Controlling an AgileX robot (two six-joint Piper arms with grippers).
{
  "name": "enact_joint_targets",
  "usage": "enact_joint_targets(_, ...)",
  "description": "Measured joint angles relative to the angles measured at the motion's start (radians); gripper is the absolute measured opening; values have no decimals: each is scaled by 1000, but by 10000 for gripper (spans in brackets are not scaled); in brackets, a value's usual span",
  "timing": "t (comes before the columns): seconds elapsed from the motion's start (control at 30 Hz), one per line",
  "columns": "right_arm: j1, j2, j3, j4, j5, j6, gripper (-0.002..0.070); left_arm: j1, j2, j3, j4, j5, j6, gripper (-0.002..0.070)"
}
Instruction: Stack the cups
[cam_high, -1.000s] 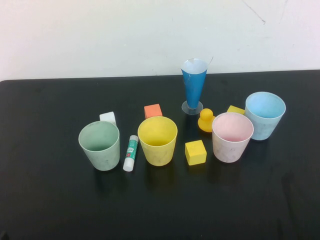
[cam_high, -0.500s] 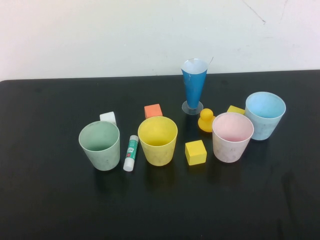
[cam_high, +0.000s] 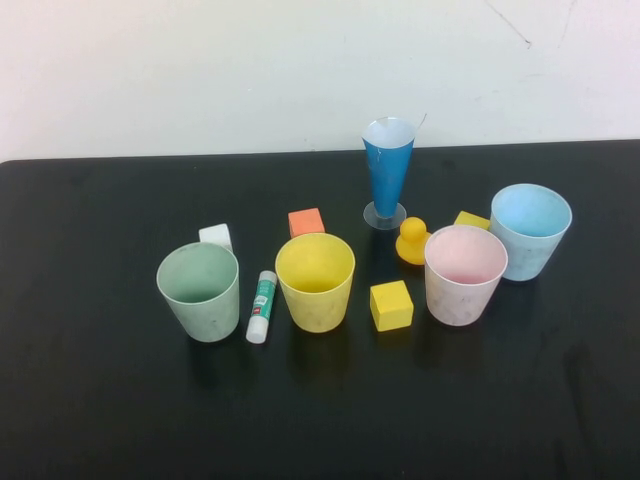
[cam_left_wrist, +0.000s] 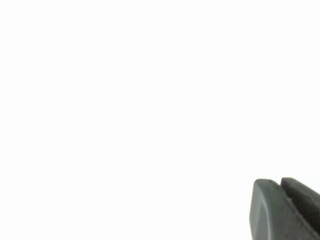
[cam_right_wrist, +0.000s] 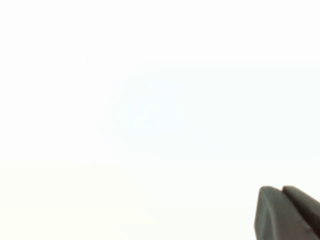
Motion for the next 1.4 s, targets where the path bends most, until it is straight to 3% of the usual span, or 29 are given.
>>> enact_joint_targets(0.23, 0, 183, -255, 3, 490, -118, -3, 0, 223, -309, -2, 466, 94, -1)
enact_joint_targets(0.43, 0, 416, -338, 85, 714, -275, -3, 0, 579, -510, -73, 819, 114, -1)
enact_joint_targets(0.53, 0, 517, -333, 141, 733, -332, -3, 0, 733, -558, -203, 841, 169, -1)
enact_joint_targets(0.67, 0, 630, -313, 177, 752, -350, -3, 0, 920, -602, -403, 850, 376, -1)
enact_joint_targets(0.83, 0, 723, -311, 265, 775, -458, -3, 0, 1124, -682, -545, 895, 555, -1)
enact_joint_targets(1.0, 0, 761, -311, 321, 781, -583, -3, -2, 1321, -802, -544, 987, 578, -1)
enact_joint_targets(1.17, 0, 765, -311, 328, 781, -608, -3, -54, 1436, -909, -373, 1029, 514, 8)
enact_joint_targets(1.3, 0, 765, -311, 329, 781, -615, -3, -131, 1484, -978, -212, 1064, 426, 139)
enact_joint_targets(1.4, 0, 765, -311, 329, 781, -619, -3, -198, 1511, -997, -100, 1089, 411, 342)
